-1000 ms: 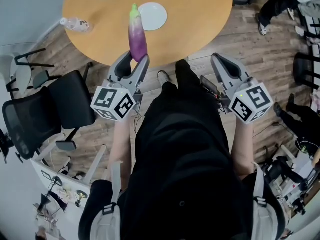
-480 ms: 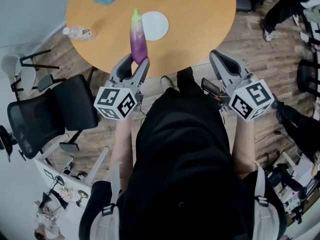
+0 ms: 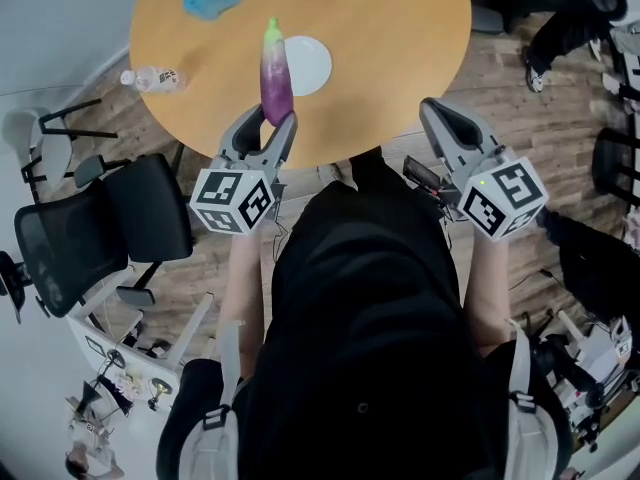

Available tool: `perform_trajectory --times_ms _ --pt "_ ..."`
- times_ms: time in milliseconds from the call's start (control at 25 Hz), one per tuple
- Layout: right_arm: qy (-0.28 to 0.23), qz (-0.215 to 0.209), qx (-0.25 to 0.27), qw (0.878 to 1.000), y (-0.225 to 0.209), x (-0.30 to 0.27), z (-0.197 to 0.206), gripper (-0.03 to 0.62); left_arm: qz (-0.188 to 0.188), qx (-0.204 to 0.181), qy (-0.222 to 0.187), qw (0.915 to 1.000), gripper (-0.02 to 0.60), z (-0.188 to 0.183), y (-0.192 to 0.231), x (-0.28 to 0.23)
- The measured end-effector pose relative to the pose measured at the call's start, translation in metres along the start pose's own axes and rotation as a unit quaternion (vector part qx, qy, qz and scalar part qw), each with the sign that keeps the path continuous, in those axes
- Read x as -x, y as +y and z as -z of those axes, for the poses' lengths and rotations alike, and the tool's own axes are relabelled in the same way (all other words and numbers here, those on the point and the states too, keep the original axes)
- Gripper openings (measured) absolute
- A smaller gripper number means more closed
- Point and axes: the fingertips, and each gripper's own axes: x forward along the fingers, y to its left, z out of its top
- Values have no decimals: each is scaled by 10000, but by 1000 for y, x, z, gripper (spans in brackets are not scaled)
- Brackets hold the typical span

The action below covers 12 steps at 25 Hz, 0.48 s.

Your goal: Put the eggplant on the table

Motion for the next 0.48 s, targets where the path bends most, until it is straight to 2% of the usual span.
perform_trajectory --times_ms 280,480 --pt "93 69 -56 9999 -30 1 -5 17 -142 -229 371 9989 212 15 3 -32" --pt "156 93 -87 9998 -39 -2 -3 17 -366 -445 933 9940 212 54 15 -50"
